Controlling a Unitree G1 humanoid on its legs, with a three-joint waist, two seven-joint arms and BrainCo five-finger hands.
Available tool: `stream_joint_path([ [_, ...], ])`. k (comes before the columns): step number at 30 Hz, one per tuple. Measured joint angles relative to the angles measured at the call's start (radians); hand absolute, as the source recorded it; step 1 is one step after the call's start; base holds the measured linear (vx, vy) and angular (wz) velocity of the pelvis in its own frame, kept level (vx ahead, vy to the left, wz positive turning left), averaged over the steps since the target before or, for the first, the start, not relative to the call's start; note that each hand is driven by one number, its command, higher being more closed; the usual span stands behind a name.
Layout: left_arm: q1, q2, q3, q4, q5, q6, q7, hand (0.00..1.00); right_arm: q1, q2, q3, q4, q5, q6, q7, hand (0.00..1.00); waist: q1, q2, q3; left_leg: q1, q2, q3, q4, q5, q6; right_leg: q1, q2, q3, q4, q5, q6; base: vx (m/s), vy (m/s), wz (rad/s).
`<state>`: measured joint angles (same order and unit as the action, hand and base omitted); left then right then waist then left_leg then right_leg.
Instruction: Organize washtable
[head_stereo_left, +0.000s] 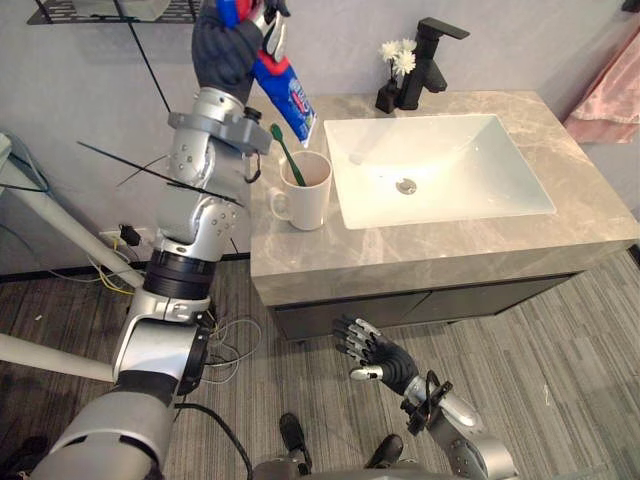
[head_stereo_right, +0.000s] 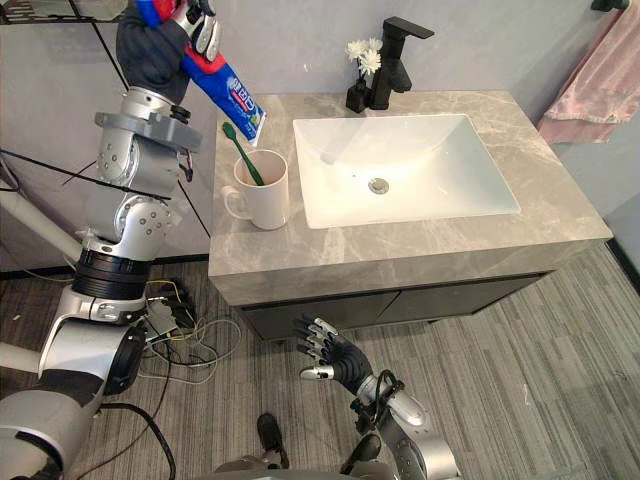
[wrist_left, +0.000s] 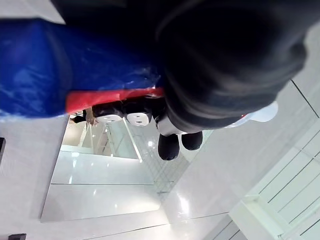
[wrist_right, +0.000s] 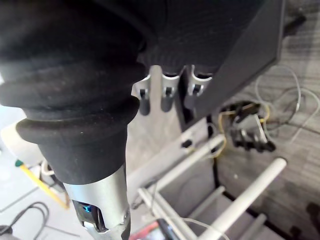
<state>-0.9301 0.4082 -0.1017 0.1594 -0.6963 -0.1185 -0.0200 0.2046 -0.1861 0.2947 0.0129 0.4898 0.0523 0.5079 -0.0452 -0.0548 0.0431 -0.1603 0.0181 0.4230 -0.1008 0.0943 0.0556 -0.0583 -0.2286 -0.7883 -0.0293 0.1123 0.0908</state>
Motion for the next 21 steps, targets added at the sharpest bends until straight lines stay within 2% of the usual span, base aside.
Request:
stream_joint_path([
  [11, 0.039, -0.006, -0.001, -0.001, 0.003, 0.001, -0.002, 1.0, -0.006, -0.018, -0.001, -0.001, 0.0, 0.0, 0.002, 0.0, 0.0, 0.008, 0.025, -0.001, 0.0, 0.0, 0.0, -0.002, -0.003, -0.001, 0.0, 0.0, 0.0, 0.0, 0.0, 0.0, 0.0, 0.0],
  [21, 0.126, -0.034, -0.003, -0.008, 0.012, 0.024, -0.004, 1.0, -0.011, -0.018, -0.003, -0.021, 0.002, 0.001, -0.001, 0.0, 0.0, 0.008, 0.028, -0.001, 0.001, 0.001, 0.005, -0.002, -0.001, -0.001, 0.0, -0.001, 0.0, 0.0, 0.0, 0.0, 0.0, 0.0],
])
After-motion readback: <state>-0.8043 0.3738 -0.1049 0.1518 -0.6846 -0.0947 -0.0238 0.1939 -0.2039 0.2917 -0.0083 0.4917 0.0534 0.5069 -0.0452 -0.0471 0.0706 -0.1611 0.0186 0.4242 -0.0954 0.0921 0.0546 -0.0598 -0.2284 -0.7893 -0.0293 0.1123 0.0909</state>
